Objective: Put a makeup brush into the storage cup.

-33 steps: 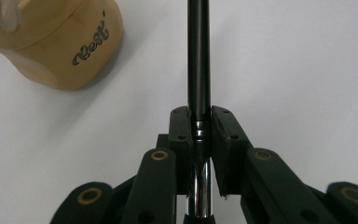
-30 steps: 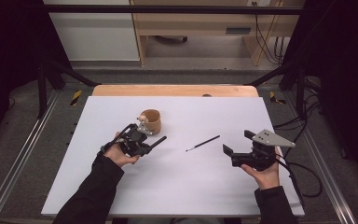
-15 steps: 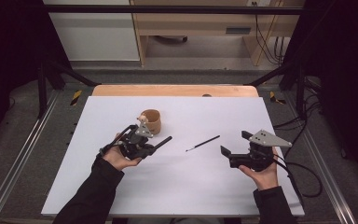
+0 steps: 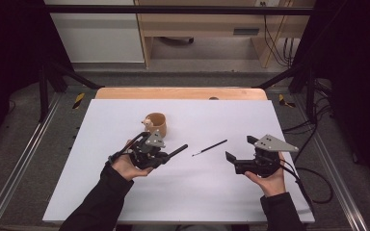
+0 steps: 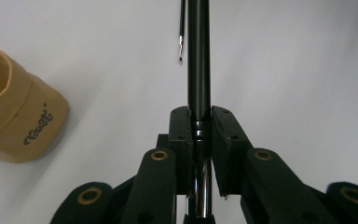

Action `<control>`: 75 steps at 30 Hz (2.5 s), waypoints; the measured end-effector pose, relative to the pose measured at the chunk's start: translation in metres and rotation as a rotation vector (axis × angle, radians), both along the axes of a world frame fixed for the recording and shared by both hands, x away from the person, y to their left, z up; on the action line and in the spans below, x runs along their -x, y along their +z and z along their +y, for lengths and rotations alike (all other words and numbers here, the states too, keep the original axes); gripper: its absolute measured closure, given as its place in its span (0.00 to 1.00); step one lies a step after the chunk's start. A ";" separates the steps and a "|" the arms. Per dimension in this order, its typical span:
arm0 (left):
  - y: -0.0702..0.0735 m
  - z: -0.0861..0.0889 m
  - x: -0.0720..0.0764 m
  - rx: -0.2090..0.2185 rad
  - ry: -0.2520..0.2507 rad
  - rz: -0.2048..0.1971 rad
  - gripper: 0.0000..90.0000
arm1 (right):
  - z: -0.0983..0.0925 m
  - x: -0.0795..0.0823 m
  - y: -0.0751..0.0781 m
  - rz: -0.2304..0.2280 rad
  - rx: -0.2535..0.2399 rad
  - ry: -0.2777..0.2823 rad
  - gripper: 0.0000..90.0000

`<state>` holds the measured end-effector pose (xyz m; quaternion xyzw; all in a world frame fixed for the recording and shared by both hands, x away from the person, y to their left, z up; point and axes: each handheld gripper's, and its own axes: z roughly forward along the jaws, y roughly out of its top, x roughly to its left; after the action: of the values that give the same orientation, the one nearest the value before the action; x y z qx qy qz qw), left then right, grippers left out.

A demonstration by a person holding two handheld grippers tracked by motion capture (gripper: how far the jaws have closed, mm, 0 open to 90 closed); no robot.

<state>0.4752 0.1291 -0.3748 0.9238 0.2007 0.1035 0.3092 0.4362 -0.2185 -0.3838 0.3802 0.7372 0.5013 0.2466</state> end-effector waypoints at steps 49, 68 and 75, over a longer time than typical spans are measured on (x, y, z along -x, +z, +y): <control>-0.014 -0.040 0.015 -0.038 -0.137 0.055 0.87 | 0.045 0.005 -0.009 0.047 0.159 0.158 0.10; -0.014 -0.032 0.015 -0.038 -0.145 0.084 0.87 | 0.064 0.007 -0.007 0.062 0.285 0.231 0.12; -0.014 -0.031 0.015 -0.039 -0.145 0.088 0.87 | 0.072 0.009 -0.004 0.071 0.343 0.264 0.13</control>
<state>0.4603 0.0985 -0.3887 0.9455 0.1445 0.0443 0.2885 0.4276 -0.1461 -0.3875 0.2503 0.8632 0.3828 0.2135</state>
